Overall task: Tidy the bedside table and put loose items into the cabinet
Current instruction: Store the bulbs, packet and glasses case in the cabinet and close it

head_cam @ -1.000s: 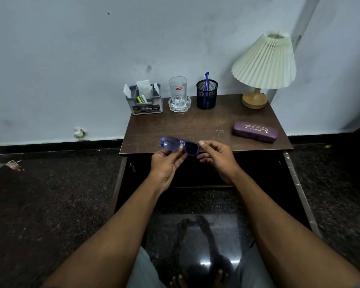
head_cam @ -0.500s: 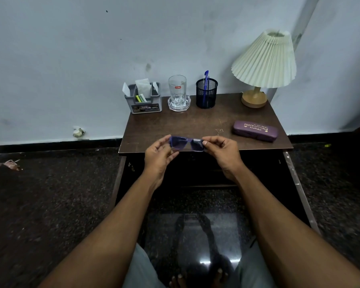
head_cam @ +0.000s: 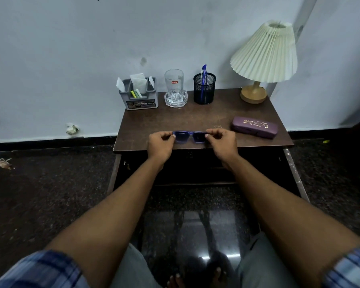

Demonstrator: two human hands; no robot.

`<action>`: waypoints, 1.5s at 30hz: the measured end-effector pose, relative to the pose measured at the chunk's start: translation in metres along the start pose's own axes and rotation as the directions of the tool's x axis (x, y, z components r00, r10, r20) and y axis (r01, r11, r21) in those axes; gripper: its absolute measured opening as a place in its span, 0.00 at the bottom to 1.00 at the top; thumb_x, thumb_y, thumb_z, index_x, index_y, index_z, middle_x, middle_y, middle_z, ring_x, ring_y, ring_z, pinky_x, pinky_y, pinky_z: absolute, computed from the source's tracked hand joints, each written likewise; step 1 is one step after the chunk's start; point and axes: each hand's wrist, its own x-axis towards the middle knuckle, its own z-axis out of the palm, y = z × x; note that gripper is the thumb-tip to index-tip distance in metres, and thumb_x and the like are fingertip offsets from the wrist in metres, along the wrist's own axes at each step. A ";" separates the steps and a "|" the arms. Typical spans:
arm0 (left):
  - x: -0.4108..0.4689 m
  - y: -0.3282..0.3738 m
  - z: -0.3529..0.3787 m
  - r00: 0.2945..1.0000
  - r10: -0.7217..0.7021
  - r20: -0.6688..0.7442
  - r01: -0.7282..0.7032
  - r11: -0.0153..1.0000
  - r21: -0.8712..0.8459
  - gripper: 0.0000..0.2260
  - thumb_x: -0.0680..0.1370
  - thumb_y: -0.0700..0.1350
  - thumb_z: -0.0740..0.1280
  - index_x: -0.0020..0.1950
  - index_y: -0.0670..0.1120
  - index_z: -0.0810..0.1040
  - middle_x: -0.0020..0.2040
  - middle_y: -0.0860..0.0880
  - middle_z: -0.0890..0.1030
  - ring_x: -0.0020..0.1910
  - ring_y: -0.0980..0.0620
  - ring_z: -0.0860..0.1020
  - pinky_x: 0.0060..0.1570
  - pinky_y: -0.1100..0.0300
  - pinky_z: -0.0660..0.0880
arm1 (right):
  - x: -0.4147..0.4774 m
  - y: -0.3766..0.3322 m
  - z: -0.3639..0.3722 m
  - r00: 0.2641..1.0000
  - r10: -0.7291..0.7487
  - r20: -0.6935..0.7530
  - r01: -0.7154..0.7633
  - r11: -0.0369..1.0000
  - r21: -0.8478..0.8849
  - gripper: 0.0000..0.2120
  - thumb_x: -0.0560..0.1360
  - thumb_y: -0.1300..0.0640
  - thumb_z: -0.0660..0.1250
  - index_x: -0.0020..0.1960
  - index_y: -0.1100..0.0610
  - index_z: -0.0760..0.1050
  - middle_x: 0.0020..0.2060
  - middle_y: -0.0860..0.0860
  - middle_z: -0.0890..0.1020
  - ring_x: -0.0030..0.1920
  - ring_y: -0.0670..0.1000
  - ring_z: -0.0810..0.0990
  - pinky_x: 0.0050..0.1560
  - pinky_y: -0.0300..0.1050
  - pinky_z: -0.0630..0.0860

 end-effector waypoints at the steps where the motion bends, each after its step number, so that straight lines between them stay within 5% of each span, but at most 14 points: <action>1: 0.004 0.001 0.001 1.000 -0.009 -0.012 0.009 1.000 0.008 0.09 0.76 0.43 0.73 0.55 0.44 0.87 0.50 0.48 0.88 0.49 0.52 0.84 0.54 0.59 0.80 | 0.006 0.000 0.002 1.000 -0.008 -0.010 0.008 1.000 -0.027 0.07 0.75 0.65 0.72 0.53 0.63 0.84 0.47 0.56 0.86 0.45 0.47 0.81 0.58 0.49 0.80; 12: 0.018 0.003 0.009 0.978 -0.170 -0.119 0.157 0.981 -0.113 0.10 0.73 0.43 0.76 0.53 0.45 0.87 0.48 0.50 0.88 0.45 0.55 0.84 0.55 0.59 0.81 | 0.028 -0.004 0.015 0.999 -0.046 -0.012 0.045 0.995 -0.089 0.06 0.76 0.63 0.72 0.52 0.60 0.85 0.44 0.50 0.86 0.44 0.44 0.82 0.50 0.34 0.77; 23: -0.008 0.006 0.005 0.974 -0.206 -0.090 0.192 0.971 -0.144 0.12 0.73 0.38 0.71 0.54 0.46 0.87 0.46 0.51 0.87 0.40 0.58 0.81 0.48 0.65 0.79 | 0.008 -0.006 0.007 0.998 -0.011 0.060 0.015 0.997 -0.071 0.22 0.76 0.68 0.71 0.69 0.64 0.75 0.60 0.55 0.81 0.58 0.48 0.80 0.65 0.41 0.76; 25: -0.016 0.006 0.004 0.980 -0.187 -0.072 0.175 0.973 -0.148 0.13 0.72 0.36 0.71 0.56 0.46 0.86 0.46 0.51 0.86 0.40 0.60 0.80 0.45 0.68 0.76 | 0.000 -0.006 0.001 0.998 -0.016 0.066 0.020 0.998 -0.065 0.23 0.75 0.69 0.70 0.70 0.64 0.74 0.62 0.55 0.80 0.60 0.47 0.78 0.65 0.37 0.73; 29: -0.033 0.012 0.006 0.987 -0.158 -0.010 0.156 0.979 -0.128 0.15 0.73 0.35 0.71 0.58 0.45 0.84 0.52 0.48 0.86 0.52 0.53 0.83 0.59 0.59 0.79 | -0.017 -0.005 -0.014 0.994 -0.029 0.106 0.043 0.990 -0.138 0.22 0.75 0.67 0.71 0.68 0.58 0.75 0.59 0.50 0.80 0.59 0.46 0.78 0.63 0.36 0.74; 33: -0.050 0.022 0.012 1.000 -0.029 0.007 0.028 0.997 0.072 0.13 0.73 0.39 0.72 0.56 0.50 0.83 0.57 0.51 0.81 0.51 0.53 0.81 0.57 0.59 0.77 | -0.029 -0.008 -0.034 0.987 -0.066 0.144 0.101 0.963 -0.251 0.16 0.75 0.61 0.71 0.63 0.54 0.77 0.54 0.50 0.82 0.54 0.48 0.81 0.50 0.31 0.72; 39: -0.074 0.047 0.046 0.944 0.320 0.074 -0.325 0.944 0.064 0.09 0.72 0.39 0.74 0.51 0.47 0.83 0.53 0.50 0.78 0.48 0.55 0.78 0.49 0.69 0.72 | -0.027 -0.015 -0.085 0.966 -0.246 0.073 0.255 0.883 -0.395 0.11 0.74 0.58 0.74 0.56 0.53 0.80 0.54 0.49 0.82 0.52 0.45 0.79 0.59 0.46 0.78; 45: -0.067 0.071 0.101 0.943 0.254 0.215 -0.251 0.967 -0.042 0.12 0.71 0.42 0.76 0.52 0.49 0.80 0.56 0.49 0.79 0.52 0.51 0.79 0.56 0.55 0.78 | -0.003 -0.016 -0.138 0.940 -0.339 -0.017 0.248 0.720 -0.648 0.16 0.73 0.53 0.75 0.58 0.56 0.78 0.57 0.53 0.77 0.60 0.55 0.76 0.61 0.52 0.76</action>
